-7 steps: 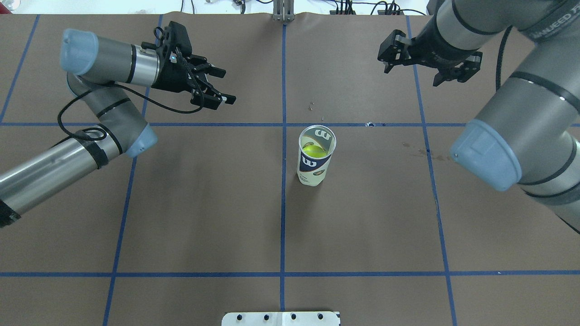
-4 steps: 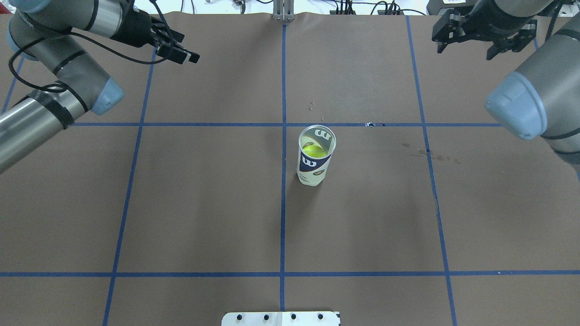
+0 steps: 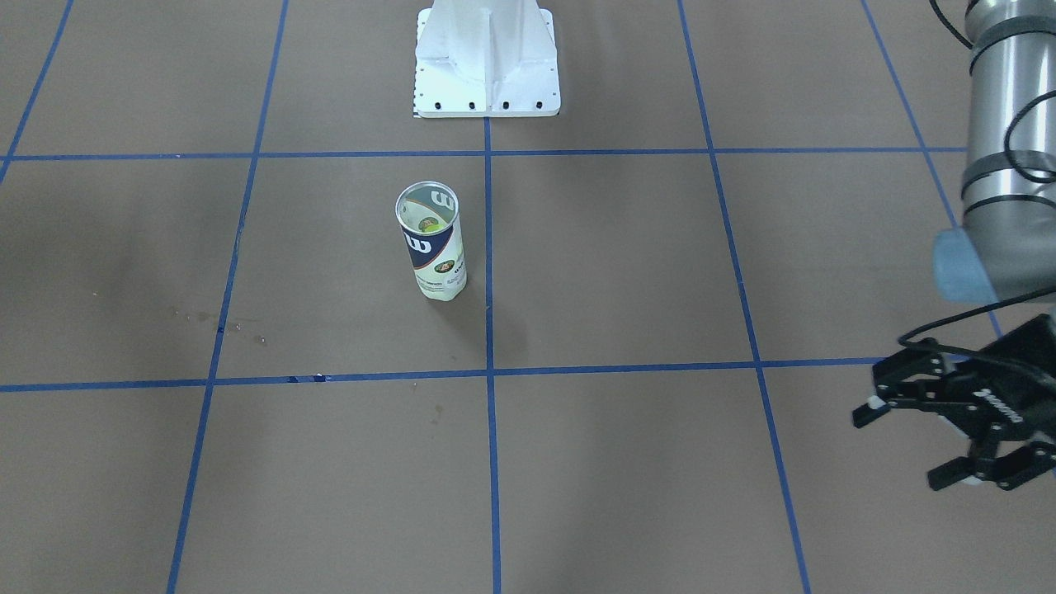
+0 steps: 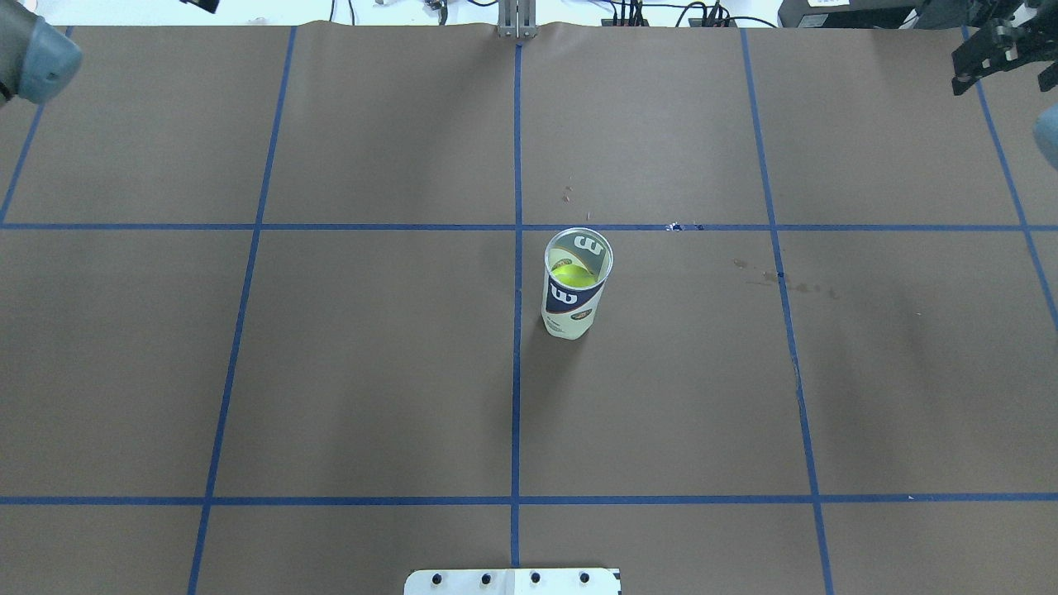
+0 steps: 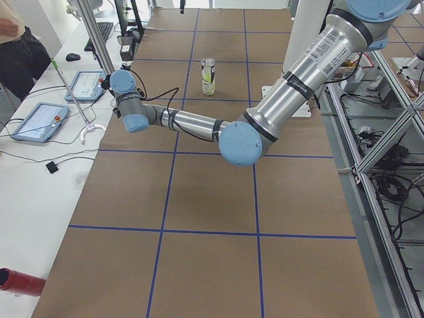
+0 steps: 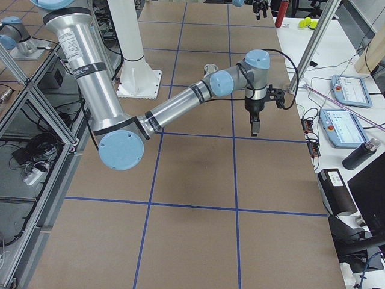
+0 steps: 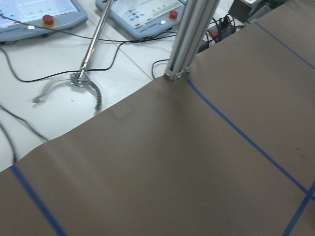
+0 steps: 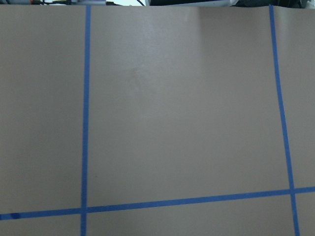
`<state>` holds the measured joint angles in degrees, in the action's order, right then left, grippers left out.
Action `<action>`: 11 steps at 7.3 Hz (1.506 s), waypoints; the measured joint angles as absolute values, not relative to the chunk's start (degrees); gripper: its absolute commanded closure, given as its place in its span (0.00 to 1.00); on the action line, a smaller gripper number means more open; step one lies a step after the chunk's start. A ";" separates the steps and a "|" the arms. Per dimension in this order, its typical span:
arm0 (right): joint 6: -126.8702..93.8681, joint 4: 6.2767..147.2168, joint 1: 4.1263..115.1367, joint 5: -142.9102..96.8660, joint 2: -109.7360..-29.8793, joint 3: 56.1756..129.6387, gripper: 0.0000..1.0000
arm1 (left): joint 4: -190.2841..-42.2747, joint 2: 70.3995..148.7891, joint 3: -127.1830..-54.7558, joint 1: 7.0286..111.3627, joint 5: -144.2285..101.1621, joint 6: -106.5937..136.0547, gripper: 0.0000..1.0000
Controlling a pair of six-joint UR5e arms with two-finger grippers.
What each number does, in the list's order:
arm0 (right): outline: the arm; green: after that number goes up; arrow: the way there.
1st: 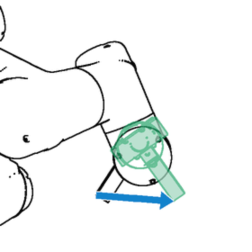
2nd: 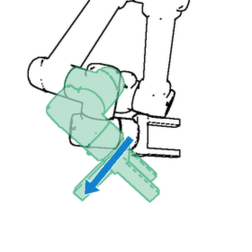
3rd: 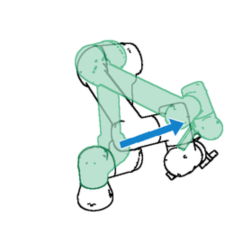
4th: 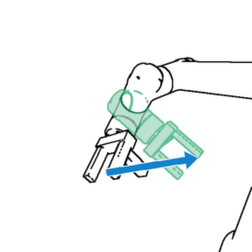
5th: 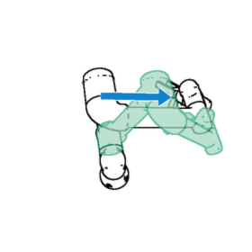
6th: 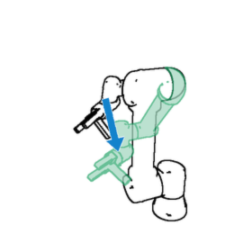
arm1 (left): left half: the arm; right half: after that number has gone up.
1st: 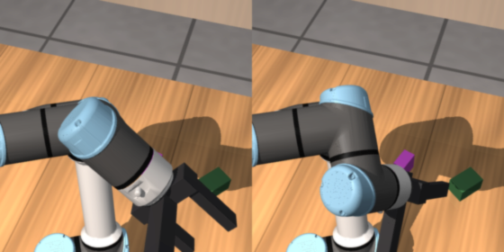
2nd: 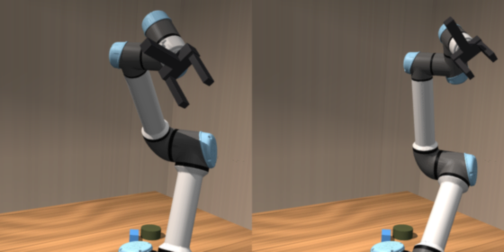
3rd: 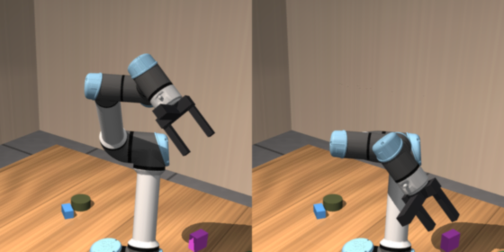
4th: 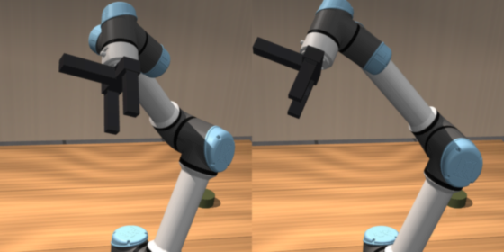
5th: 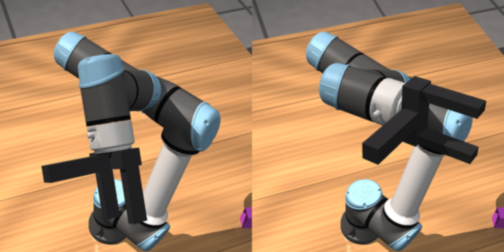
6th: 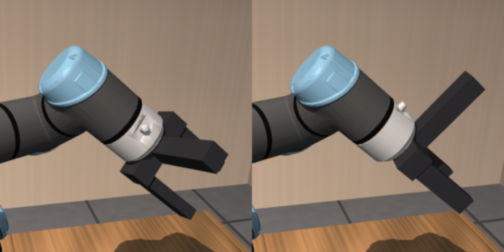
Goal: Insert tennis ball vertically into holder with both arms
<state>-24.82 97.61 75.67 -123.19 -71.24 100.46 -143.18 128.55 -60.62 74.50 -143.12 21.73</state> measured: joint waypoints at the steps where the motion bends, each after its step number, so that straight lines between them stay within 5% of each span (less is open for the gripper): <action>1: -19.79 95.03 78.16 -124.80 -74.51 98.76 0.01 | -139.16 126.42 -60.61 77.20 -143.94 16.86 0.00; 8: -9.33 94.09 84.73 -129.03 -84.03 97.58 0.01 | -91.10 122.16 -63.85 88.98 -126.72 -12.91 0.00; 11: -9.32 93.80 84.81 -129.44 -86.06 98.12 0.01 | -86.38 103.27 -85.14 89.43 -126.05 -10.03 0.00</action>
<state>-9.32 93.80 84.81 -129.44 -86.06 98.12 -86.38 103.27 -85.14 89.43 -126.05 -10.03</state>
